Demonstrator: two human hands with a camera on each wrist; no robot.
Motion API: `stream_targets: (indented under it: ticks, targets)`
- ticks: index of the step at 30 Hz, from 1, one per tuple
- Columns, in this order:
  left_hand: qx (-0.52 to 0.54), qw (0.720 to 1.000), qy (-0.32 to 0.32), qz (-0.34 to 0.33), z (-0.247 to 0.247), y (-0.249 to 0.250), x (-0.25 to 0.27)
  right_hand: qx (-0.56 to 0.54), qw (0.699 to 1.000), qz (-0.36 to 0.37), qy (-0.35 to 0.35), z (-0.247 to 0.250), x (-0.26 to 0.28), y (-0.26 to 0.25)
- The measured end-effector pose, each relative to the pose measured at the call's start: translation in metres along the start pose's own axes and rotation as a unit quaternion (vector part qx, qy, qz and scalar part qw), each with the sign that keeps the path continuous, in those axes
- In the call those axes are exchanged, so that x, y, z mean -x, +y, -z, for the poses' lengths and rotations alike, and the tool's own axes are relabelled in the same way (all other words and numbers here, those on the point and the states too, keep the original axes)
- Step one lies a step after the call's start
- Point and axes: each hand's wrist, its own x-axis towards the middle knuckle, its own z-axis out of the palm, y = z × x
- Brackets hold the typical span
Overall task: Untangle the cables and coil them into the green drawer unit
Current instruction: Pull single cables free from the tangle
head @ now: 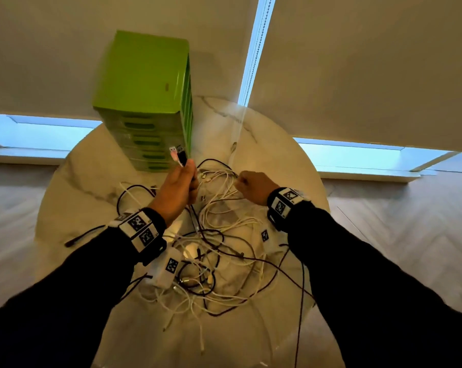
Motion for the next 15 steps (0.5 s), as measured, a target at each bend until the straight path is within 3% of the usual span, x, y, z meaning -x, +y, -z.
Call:
stream_targets:
  ticks: [4,7,15]
  targets:
    - [-0.014,1.000,0.001,0.012,0.001,-0.015,-0.010,0.003,0.995,-0.071,0.070,0.003,-0.069,0.004]
    - [-0.010,0.999,0.022,0.021,-0.002,-0.023,-0.016,0.001,0.991,-0.114,0.066,-0.007,-0.104,0.006]
    - [-0.034,0.999,0.025,0.021,-0.006,-0.038,-0.016,-0.055,0.980,-0.170,0.093,-0.028,-0.139,0.005]
